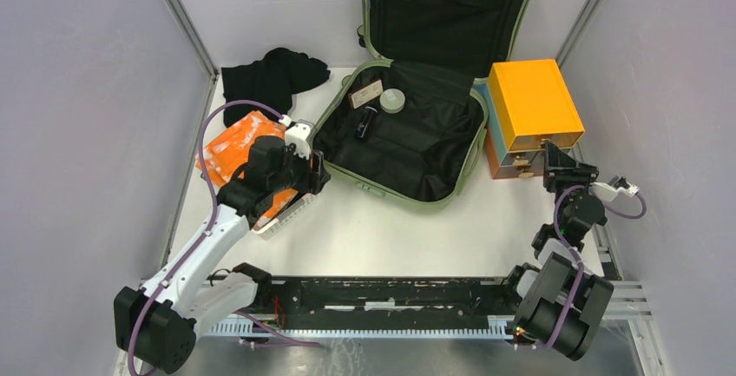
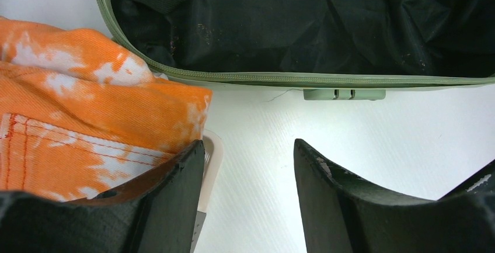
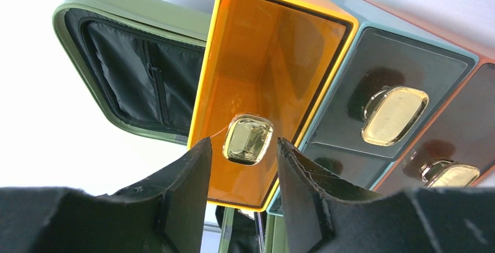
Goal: Open, take out, and arrange the luggage
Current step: Open the drawer in the storage box.
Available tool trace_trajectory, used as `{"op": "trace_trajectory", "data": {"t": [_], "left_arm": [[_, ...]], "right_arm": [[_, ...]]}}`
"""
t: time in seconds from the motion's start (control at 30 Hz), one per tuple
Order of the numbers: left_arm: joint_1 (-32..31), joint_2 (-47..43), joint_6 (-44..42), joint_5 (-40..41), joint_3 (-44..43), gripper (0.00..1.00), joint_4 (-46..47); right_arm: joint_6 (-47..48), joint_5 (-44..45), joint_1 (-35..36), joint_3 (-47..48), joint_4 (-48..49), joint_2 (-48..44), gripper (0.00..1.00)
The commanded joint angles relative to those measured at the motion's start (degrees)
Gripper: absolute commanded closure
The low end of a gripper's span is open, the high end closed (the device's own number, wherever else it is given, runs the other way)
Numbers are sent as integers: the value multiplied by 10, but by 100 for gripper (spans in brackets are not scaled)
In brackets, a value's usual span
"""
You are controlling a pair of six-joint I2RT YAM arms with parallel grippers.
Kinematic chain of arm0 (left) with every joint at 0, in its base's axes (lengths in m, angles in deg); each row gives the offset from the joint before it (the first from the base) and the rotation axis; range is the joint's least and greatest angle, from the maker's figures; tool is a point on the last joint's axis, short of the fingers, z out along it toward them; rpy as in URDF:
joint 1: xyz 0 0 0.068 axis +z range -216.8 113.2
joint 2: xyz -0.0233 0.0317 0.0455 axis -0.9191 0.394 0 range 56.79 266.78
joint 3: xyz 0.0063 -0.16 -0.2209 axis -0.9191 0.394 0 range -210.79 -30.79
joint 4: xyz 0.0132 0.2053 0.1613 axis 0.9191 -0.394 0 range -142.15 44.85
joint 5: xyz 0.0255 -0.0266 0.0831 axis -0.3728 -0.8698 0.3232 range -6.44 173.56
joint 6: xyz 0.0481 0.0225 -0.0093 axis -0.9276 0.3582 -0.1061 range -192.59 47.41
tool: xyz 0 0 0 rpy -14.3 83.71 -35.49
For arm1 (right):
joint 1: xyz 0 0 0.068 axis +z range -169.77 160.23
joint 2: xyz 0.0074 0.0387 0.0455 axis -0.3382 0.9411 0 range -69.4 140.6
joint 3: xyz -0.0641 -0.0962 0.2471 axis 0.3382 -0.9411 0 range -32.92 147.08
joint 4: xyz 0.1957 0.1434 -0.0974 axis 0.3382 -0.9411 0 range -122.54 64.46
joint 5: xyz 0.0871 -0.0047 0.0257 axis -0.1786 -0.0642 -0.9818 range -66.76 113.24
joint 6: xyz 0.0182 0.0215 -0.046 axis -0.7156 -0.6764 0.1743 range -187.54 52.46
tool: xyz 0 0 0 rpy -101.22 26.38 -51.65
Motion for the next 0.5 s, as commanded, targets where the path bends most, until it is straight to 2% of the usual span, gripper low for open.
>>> {"op": "trace_trajectory", "data": {"t": [0.0,0.47], "left_arm": [[-1,-3,-19,12,-12,36,13],[-1,1,-20,17,-12,36,12]], "right_arm": [[-12,4,4,-5,79,18,50],[-28,6,13,4,170,95,49]]}}
